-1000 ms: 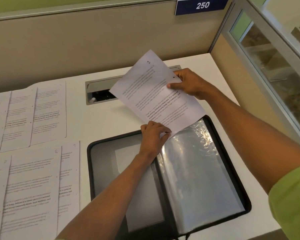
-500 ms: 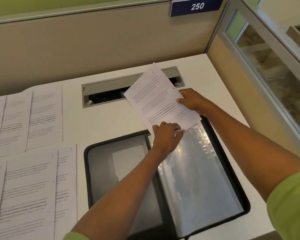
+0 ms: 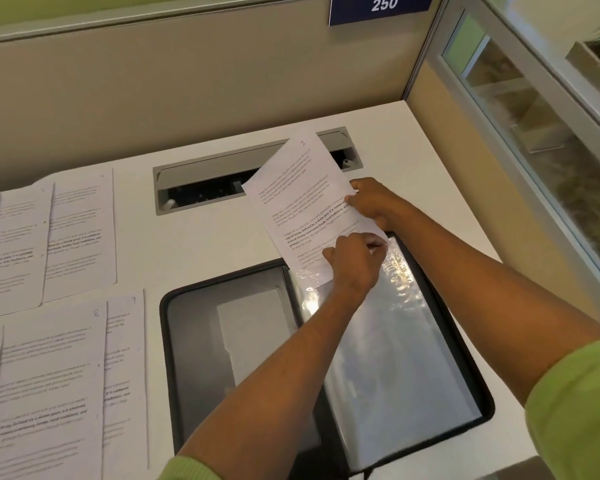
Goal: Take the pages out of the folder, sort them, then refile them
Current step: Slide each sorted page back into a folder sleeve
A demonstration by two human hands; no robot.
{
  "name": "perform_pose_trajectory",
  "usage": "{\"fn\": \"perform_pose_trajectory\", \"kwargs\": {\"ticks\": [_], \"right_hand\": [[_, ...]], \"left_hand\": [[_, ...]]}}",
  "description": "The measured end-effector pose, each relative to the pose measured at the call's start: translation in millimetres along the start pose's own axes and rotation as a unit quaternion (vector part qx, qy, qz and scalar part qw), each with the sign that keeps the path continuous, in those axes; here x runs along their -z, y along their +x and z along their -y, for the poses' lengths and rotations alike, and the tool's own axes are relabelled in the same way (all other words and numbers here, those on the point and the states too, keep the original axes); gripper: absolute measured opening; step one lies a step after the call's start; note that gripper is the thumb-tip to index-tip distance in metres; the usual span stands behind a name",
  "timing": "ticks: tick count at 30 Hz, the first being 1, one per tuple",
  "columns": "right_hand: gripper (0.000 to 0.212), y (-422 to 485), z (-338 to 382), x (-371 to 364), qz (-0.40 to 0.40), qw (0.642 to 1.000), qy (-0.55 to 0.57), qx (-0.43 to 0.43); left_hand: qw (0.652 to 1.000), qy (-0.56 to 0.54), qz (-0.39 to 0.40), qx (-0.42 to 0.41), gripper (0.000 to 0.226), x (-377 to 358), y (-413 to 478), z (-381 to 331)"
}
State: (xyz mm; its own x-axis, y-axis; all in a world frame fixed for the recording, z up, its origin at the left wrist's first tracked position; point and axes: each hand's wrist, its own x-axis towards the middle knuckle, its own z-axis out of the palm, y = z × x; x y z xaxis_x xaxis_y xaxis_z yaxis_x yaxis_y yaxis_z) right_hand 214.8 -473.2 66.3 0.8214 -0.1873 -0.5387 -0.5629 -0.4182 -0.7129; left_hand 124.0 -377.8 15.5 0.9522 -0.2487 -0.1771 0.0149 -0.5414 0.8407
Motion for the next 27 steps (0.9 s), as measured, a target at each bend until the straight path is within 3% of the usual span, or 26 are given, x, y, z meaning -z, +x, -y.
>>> {"fn": "perform_pose_trajectory", "kwargs": {"ticks": [7, 13, 17, 19, 21, 24, 27], "right_hand": [[0.031, -5.6, -18.2, 0.4, 0.005, 0.999, 0.031, -0.023], [0.037, -11.4, -36.7, 27.1, 0.047, 0.999, -0.015, -0.018], [0.034, -13.9, -47.7, 45.1, 0.073, 0.997, -0.018, -0.037], [0.031, -13.2, -53.5, 50.7, 0.093, 0.995, -0.009, -0.040], [0.028, -12.4, -57.3, 53.8, 0.108, 0.993, 0.012, -0.042], [0.032, -12.2, -59.1, 54.2, 0.112, 0.993, 0.022, -0.042], [0.032, -10.7, -55.2, 49.9, 0.072, 0.995, 0.064, -0.019]], "left_hand": [[0.998, -0.063, 0.001, 0.024, 0.014, -8.0, 6.9, 4.3], [0.997, -0.070, -0.028, 0.013, 0.013, 7.5, 7.1, 3.6], [0.988, -0.020, -0.150, 0.035, 0.041, 45.5, 18.8, 26.6], [0.970, -0.022, -0.220, 0.099, 0.055, 70.8, 33.4, 40.3], [0.953, -0.103, -0.224, 0.176, 0.064, 94.6, 50.5, 51.1], [0.924, -0.253, -0.158, 0.239, 0.043, 118.9, 73.5, 71.0], [0.937, -0.244, -0.130, 0.214, 0.007, 130.2, 81.1, 82.1]]}}
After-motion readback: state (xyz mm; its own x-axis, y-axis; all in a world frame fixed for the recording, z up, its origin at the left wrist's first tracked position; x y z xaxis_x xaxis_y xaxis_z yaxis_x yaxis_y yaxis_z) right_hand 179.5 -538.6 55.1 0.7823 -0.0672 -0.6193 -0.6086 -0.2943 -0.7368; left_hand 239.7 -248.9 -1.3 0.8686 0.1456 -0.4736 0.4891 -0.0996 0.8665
